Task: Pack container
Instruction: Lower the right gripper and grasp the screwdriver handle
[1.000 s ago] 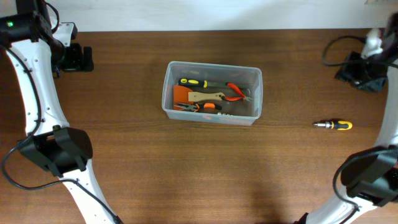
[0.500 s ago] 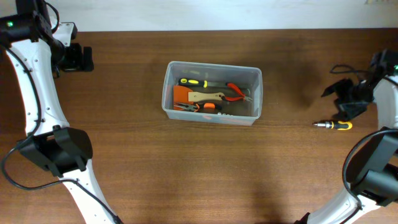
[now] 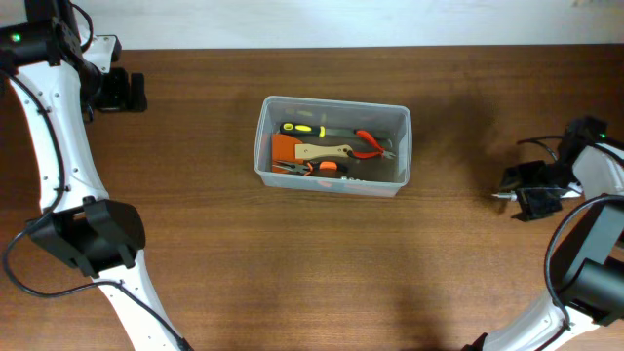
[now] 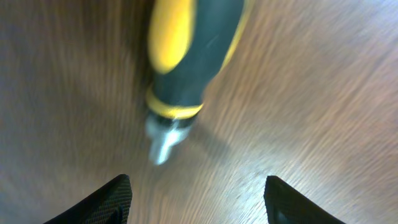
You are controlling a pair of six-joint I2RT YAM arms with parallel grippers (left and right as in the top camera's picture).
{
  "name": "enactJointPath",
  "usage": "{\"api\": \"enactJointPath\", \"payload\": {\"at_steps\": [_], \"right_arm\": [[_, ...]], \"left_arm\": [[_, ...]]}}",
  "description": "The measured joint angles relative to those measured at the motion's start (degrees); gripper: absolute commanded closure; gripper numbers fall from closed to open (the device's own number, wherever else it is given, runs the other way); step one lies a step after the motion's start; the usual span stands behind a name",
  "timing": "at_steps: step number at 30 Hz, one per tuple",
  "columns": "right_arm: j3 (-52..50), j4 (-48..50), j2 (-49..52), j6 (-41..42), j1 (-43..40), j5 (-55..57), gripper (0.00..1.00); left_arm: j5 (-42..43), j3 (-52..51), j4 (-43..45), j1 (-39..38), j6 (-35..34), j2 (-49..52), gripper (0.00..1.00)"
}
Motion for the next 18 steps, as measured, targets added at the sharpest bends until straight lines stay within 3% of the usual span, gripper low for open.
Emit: {"api": "enactJointPath", "payload": {"at_steps": [18], "right_arm": [[0.0,4.31,0.0,-0.83,-3.04,8.55,0.36]], "left_arm": [[0.0,0.0,0.0,0.0,0.0,0.0,0.01]]}}
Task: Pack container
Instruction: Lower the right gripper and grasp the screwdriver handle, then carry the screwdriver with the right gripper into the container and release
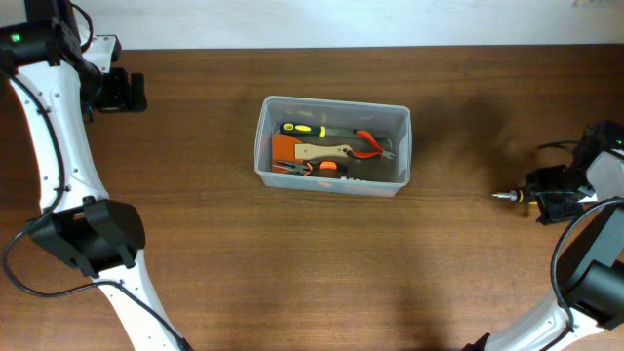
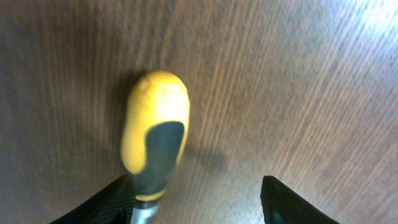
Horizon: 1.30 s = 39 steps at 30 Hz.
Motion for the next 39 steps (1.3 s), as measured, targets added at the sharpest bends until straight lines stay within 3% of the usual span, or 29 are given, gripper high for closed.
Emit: {"api": "enactJointPath", "payload": {"at_steps": [21,26,29,33,39], "right_arm": [[0.0,2.97,4.28,3.41,2.93,0.28,0.42],[0.0,3.02,4.31,4.42,3.26,0.68,0.63],[0.0,3.17,4.31,5.27,3.23,0.66,0.71],[0.04,2.93,4.31,3.54,3.23,-0.28,0.91],[1.22,1.25,4.2,-3.43,3.17,-1.68,0.96]], "left_arm": [[0.0,0.02,0.0,0.0,0.0,0.0,0.01],[-0.02,0.0,0.0,0.0,0.0,0.0,0.01],[0.0,0.0,0.0,0.0,0.0,0.0,0.01],[0.0,0.0,0.0,0.0,0.0,0.0,0.01],[0.0,0.0,0.0,0.0,0.0,0.0,0.01]]}}
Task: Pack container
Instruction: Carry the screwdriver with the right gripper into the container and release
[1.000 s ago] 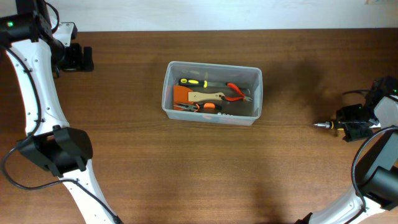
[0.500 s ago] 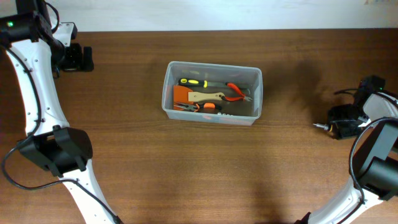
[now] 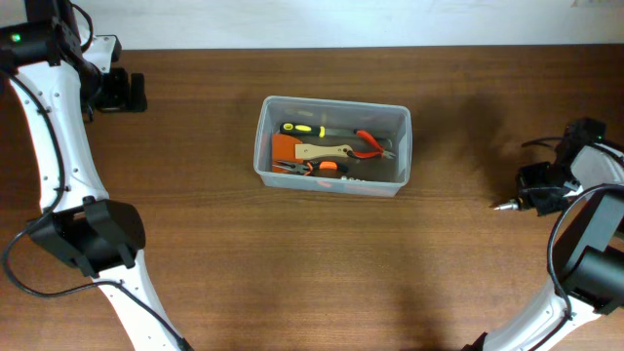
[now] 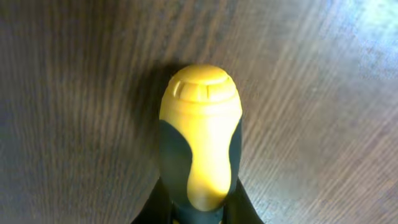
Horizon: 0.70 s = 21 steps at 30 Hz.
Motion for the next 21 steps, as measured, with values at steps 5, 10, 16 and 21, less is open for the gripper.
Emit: {"api": "enactJointPath", "payload": {"at_steps": [5,10,16,21], "right_arm": [[1.79,-1.03,-0.66,-12.59,1.84,-4.81,0.96],[7.15,-6.93,-6.6,-27.98,7.41,-8.15,0.96],[15.85,-10.32,-15.67,-45.57,18.86,-10.23,0.96],[18.25,-11.06,-18.14,-61.2,30.12,-11.02,0.96]], "left_arm": [[0.0,0.0,-0.02,0.0,0.0,0.0,0.01],[0.0,0.0,0.0,0.0,0.0,0.0,0.01],[0.0,0.0,0.0,0.0,0.0,0.0,0.01],[0.0,0.0,0.0,0.0,0.0,0.0,0.01]]}}
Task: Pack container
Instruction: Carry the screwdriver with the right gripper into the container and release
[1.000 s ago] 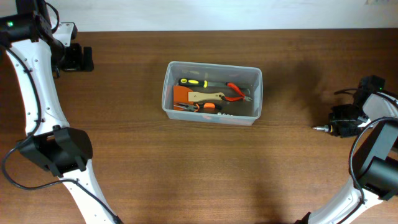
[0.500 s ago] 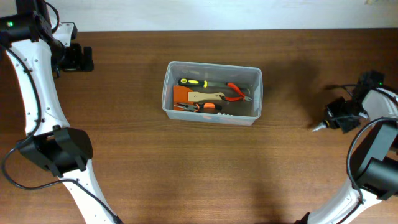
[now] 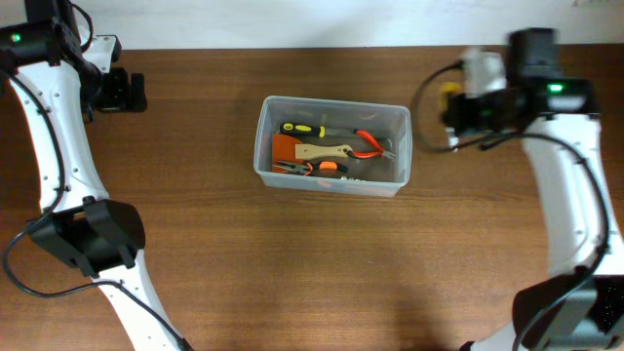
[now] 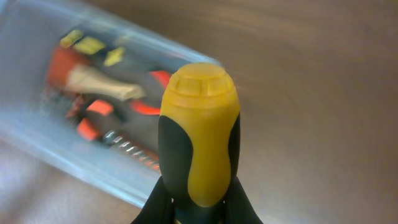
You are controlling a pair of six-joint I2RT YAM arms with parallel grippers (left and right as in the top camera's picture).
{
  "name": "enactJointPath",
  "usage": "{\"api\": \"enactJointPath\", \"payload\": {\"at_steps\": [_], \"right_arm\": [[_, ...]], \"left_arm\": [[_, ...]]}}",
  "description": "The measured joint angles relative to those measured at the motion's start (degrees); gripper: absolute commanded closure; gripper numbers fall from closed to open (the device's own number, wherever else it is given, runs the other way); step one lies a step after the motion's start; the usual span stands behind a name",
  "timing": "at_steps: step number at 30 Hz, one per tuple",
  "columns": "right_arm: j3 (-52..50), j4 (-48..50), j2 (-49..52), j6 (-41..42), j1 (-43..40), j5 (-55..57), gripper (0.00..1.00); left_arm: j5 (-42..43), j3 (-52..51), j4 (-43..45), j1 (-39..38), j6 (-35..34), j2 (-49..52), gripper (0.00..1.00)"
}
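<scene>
A clear plastic container point(image 3: 402, 146) stands mid-table, holding a yellow-black screwdriver point(image 3: 302, 129), red pliers point(image 3: 370, 144) and other hand tools. In the overhead view my right gripper point(image 3: 460, 109) hangs just right of the container's right end. It is shut on a second screwdriver with a yellow and black handle point(image 4: 199, 137), whose yellow end point(image 3: 448, 91) shows by the gripper. In the right wrist view the fingers point(image 4: 149, 208) clamp the handle's lower part, with the container point(image 4: 74, 158) below and to the left. My left gripper point(image 3: 122, 91) rests at the far left back.
The left arm's white links point(image 3: 54, 146) run down the table's left side. The right arm point(image 3: 575, 185) reaches in from the lower right. A pale wall strip point(image 3: 292, 19) borders the table's back edge.
My right gripper, then shut on the screwdriver handle low over the table's right edge, now holds it raised beside the container's right end. The left arm has not moved.
At first my right gripper stood open over the screwdriver lying at the table's right edge. It was then still open, at the handle end. Later it was shut on the handle. Now the screwdriver is off the table, next to the container.
</scene>
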Motion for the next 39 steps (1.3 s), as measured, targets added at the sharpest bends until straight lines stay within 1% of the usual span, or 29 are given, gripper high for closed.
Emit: {"api": "enactJointPath", "payload": {"at_steps": [3,7,10,13,18,27,29,30,31,32,33,35,39], "right_arm": [[-0.02,-0.42,0.68,-12.96,6.91,-0.09,0.96],[-0.02,-0.42,2.25,-30.36,13.44,-0.15,0.96],[-0.02,0.57,4.04,-40.94,16.09,-0.31,0.96],[-0.02,2.32,6.34,-47.43,16.7,-0.33,0.96],[-0.02,2.89,12.0,-53.07,16.09,-0.28,0.96],[-0.07,3.06,22.64,-55.21,14.51,1.18,0.96],[-0.07,3.06,23.52,-55.36,14.49,2.58,0.94],[-0.07,3.08,23.65,-55.41,14.49,3.19,0.84],[-0.07,3.08,23.71,-55.39,14.49,3.63,0.69],[-0.07,3.13,23.71,-55.1,14.49,3.98,0.45],[-0.07,3.21,23.71,-54.93,14.49,4.33,0.01],[-0.07,3.5,23.71,-54.21,14.49,4.68,0.01],[0.15,3.37,23.69,-48.81,14.62,4.94,0.01]], "left_arm": [[0.0,0.0,0.0,0.0,0.0,0.0,0.01],[0.0,0.0,0.0,0.0,0.0,0.0,0.01],[0.0,0.0,0.0,0.0,0.0,0.0,0.01],[0.0,0.0,0.0,0.0,0.0,0.0,0.01],[-0.02,0.0,0.0,0.0,0.0,0.0,0.01],[0.0,0.0,0.0,0.0,0.0,0.0,0.01],[0.0,0.0,0.0,0.0,0.0,0.0,0.01],[0.0,0.0,0.0,0.0,0.0,0.0,0.01],[0.0,0.0,0.0,0.0,0.0,0.0,0.01],[0.0,0.0,0.0,0.0,0.0,0.0,0.01],[0.0,0.0,0.0,0.0,0.0,0.0,0.01],[0.0,0.0,0.0,0.0,0.0,0.0,0.01],[0.0,0.0,0.0,0.0,0.0,0.0,0.01]]}}
